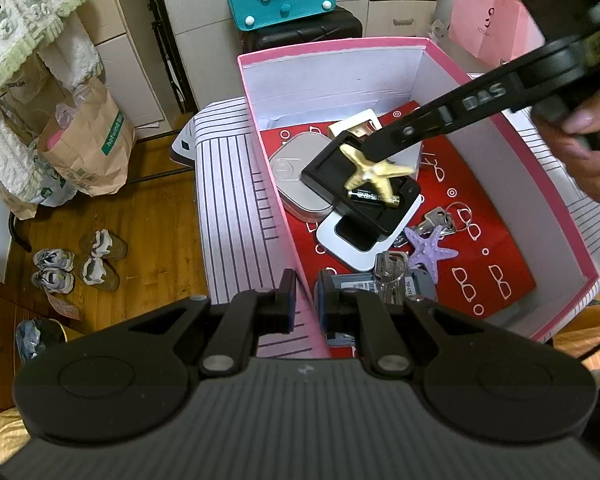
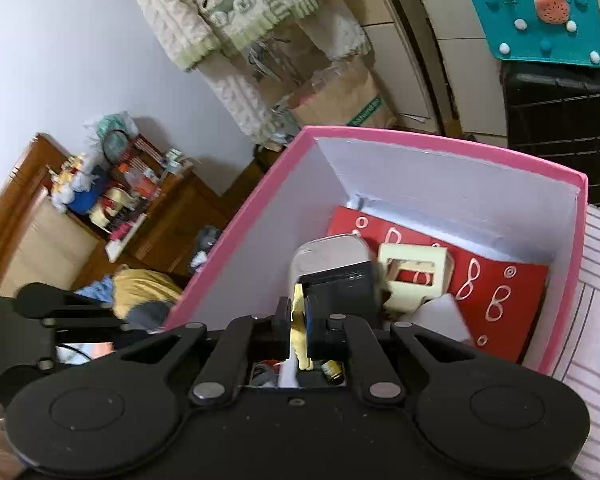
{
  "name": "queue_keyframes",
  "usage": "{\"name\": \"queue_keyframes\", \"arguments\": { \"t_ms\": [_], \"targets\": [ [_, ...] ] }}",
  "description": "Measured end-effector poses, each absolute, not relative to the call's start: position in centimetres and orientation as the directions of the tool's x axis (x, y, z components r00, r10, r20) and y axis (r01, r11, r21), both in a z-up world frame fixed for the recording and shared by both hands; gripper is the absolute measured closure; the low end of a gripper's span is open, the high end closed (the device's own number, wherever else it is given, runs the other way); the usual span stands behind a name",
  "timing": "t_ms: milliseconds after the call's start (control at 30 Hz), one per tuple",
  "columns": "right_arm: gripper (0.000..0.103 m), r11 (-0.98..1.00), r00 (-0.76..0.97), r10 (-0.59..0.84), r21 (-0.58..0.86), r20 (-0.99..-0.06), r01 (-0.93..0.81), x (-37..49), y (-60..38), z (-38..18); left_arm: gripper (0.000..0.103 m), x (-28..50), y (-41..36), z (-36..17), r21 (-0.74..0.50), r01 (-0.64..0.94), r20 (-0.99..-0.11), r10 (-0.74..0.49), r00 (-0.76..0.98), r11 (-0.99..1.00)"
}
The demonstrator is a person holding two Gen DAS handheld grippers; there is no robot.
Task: Organize rigid objects
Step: 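Carry the yellow starfish into the pink box and release it, then move the right gripper to the second AA battery and grasp it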
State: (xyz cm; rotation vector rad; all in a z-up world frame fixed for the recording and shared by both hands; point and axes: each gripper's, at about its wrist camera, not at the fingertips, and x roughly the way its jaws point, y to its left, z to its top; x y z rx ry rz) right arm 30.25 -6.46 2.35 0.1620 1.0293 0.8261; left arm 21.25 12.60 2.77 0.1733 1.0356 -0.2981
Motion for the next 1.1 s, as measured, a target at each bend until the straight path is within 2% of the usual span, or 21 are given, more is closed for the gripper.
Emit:
{"name": "queue_keyframes", "arguments": {
  "t_ms": [100,133,267,333,733,900,1033,1100],
  "targets": [
    [0.085,0.723,0.286,0.617,0.385,-0.733,-0.573,29.9,-5.6,2.1,0.093,21.3,12.7,2.7,-0.011,0.318,-0.864,-0.169,0.474,0.948],
    [0.085,0.734,0.318,0.591,0.329,-0.742,-0.594,29.5,-5.2,2.3,0.093,21.2,12.8,2.7,-0.014,0.318,-0.864,-0.172,0.474,0.948],
    [0.081,0.747,0.419,0.556,0.211,-0.718,-0.63,28.1,-5.0,3.6,0.093,21.2,12.8,2.8,-0.02,0.312,-0.862,-0.175,0.476,0.95],
    [0.074,0.752,0.451,0.56,0.199,-0.695,-0.628,27.3,-5.6,4.5,0.093,21.2,12.8,2.8,-0.015,0.314,-0.861,-0.172,0.478,0.949],
    [0.058,0.848,0.63,0.463,0.104,-0.624,-0.52,22.6,-13.9,8.3,0.092,21.2,12.7,2.7,0.001,0.315,-0.862,-0.159,0.482,0.949],
    [0.053,0.895,0.691,0.398,0.091,-0.603,-0.436,21.5,-17.9,7.4,0.092,21.2,12.9,2.7,-0.016,0.295,-0.859,-0.164,0.485,0.956],
    [0.052,0.916,0.704,0.37,0.111,-0.606,-0.385,21.6,-20.7,4.8,0.092,21.2,13.1,2.8,-0.024,0.277,-0.858,-0.162,0.488,0.961],
    [0.048,0.914,0.71,0.37,0.099,-0.599,-0.392,21.4,-21.4,3.2,0.092,21.1,13.0,2.8,-0.023,0.27,-0.858,-0.158,0.489,0.963]
  ]
}}
